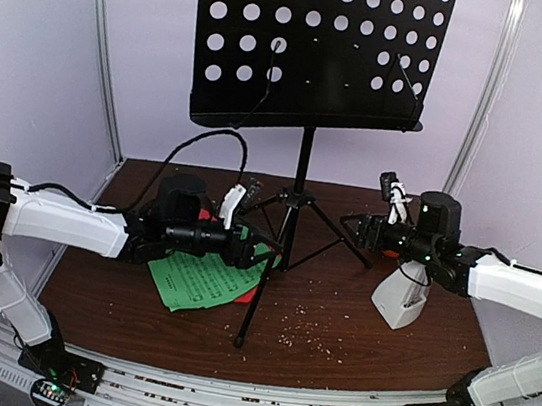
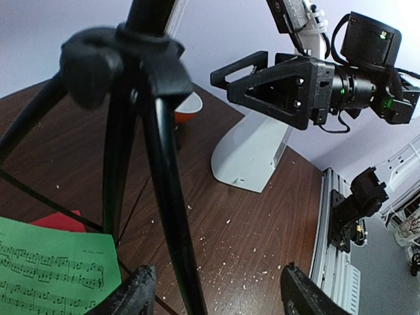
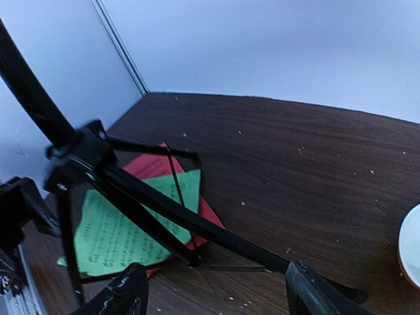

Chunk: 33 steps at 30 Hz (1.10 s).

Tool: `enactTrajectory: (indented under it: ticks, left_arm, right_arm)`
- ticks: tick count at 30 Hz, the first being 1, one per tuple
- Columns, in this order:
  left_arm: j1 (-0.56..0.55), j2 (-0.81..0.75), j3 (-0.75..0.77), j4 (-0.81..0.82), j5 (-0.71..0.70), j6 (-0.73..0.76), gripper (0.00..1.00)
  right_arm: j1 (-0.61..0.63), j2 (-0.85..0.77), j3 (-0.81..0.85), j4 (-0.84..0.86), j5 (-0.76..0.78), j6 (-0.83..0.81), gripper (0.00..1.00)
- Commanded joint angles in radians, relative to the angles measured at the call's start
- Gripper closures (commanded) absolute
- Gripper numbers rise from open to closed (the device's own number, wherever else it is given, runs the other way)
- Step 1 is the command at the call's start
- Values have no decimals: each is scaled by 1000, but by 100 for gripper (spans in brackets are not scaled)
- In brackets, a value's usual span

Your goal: Pack up the instrument practice props

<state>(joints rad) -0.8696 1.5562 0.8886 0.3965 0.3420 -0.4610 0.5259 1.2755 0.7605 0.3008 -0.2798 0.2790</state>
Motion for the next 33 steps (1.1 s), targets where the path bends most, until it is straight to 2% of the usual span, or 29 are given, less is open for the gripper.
enactTrajectory:
  ticks: [1, 9, 15, 20, 29, 33]
  left_arm:
    - [-2, 20, -42, 111, -41, -46, 32]
    - [-9, 114, 1, 108, -24, -23, 36]
    - [-11, 148, 25, 70, -69, -1, 45]
    - [-11, 166, 32, 85, -76, -8, 55]
    - [-11, 188, 53, 60, -99, 9, 72]
    - [-11, 188, 55, 49, -111, 17, 82]
  right_arm:
    - [3, 59, -36, 43, 27, -138, 29]
    - [3, 195, -61, 235, -31, -251, 35]
    - [3, 287, 7, 237, -30, -325, 42]
    - [11, 310, 12, 266, -13, -381, 47]
    - [25, 318, -9, 349, 59, -452, 46]
    - [33, 332, 6, 357, 77, -482, 55]
